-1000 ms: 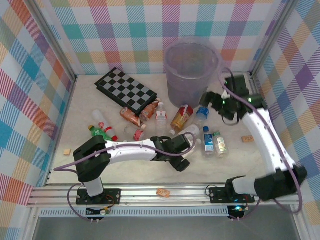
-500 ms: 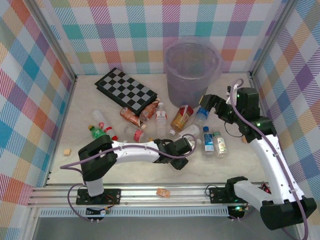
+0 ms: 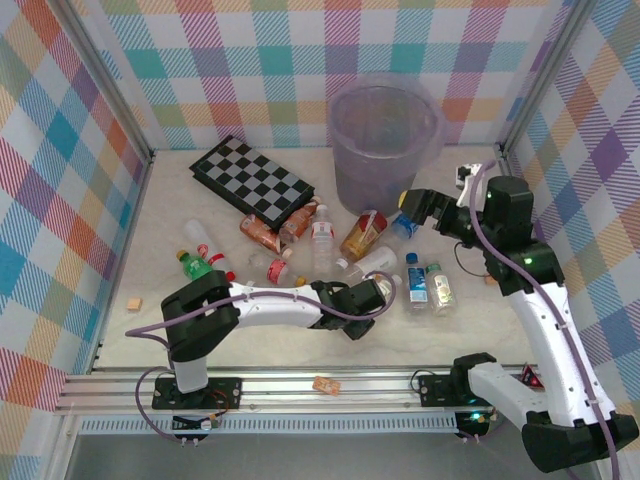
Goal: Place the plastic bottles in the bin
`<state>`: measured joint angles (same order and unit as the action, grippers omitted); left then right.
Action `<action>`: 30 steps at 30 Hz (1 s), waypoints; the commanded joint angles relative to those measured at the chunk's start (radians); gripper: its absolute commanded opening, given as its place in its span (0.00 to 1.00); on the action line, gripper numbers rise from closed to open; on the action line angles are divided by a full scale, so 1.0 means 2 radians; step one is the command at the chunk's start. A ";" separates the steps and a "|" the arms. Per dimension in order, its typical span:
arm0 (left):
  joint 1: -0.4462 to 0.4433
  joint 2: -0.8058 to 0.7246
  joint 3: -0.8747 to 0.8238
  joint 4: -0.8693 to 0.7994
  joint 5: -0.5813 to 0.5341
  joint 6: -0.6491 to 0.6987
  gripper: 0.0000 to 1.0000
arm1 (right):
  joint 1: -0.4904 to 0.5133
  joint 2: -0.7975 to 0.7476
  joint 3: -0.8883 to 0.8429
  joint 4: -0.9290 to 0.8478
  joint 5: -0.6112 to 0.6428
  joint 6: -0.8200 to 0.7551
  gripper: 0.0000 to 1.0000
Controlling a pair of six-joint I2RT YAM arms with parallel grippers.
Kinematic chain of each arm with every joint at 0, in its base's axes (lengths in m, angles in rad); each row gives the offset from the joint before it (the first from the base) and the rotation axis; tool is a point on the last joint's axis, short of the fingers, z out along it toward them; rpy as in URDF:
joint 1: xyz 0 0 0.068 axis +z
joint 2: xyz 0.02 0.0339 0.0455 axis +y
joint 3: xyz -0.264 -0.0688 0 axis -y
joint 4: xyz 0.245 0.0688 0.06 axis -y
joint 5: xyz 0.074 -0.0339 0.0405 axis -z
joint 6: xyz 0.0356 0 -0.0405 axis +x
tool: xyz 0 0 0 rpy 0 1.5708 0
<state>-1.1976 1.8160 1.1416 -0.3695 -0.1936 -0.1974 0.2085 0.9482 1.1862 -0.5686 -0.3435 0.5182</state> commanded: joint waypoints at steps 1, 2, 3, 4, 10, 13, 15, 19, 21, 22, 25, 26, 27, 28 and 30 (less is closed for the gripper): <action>-0.005 -0.057 -0.008 -0.009 -0.004 -0.001 0.43 | -0.002 0.009 0.047 -0.075 -0.026 -0.045 1.00; -0.006 -0.070 -0.010 -0.008 -0.004 -0.001 0.43 | -0.002 0.012 0.054 -0.093 -0.032 -0.054 1.00; -0.005 -0.085 -0.012 -0.006 -0.004 0.001 0.42 | -0.002 0.014 0.056 -0.108 -0.041 -0.062 1.00; -0.005 -0.099 -0.013 -0.005 -0.004 0.002 0.40 | -0.003 0.012 0.053 -0.115 -0.053 -0.066 1.00; 0.000 -0.176 -0.022 0.005 -0.020 0.000 0.38 | -0.001 -0.011 -0.033 -0.060 -0.122 -0.007 0.99; 0.016 -0.207 -0.037 0.027 -0.002 -0.014 0.38 | 0.003 -0.008 -0.079 0.000 -0.156 0.028 0.98; 0.026 -0.225 -0.049 0.041 0.010 -0.029 0.38 | 0.016 0.000 -0.095 0.027 -0.156 0.040 0.98; 0.038 -0.256 -0.077 0.095 0.035 -0.049 0.38 | 0.046 0.032 -0.105 0.064 -0.163 0.051 0.98; 0.043 -0.264 -0.085 0.108 0.042 -0.059 0.38 | 0.067 0.053 -0.106 0.082 -0.169 0.055 0.98; 0.045 -0.266 -0.087 0.112 0.044 -0.060 0.37 | 0.079 0.064 -0.106 0.086 -0.165 0.056 0.98; 0.047 -0.271 -0.092 0.119 0.040 -0.066 0.37 | 0.097 0.087 -0.112 0.104 -0.163 0.063 0.90; 0.049 -0.271 -0.093 0.120 0.037 -0.068 0.37 | 0.099 0.091 -0.116 0.114 -0.164 0.067 0.87; 0.050 -0.271 -0.094 0.122 0.040 -0.068 0.37 | 0.102 0.096 -0.119 0.124 -0.161 0.072 0.85; 0.050 -0.271 -0.095 0.125 0.042 -0.069 0.37 | 0.104 0.100 -0.122 0.132 -0.160 0.076 0.80; 0.050 -0.269 -0.095 0.126 0.043 -0.070 0.37 | 0.106 0.107 -0.121 0.135 -0.158 0.077 0.71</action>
<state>-1.1042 1.2991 0.9581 -0.1787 -0.1307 -0.3225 0.4091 1.1522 0.9516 -0.3786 -0.6353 0.6495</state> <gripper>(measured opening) 0.520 0.735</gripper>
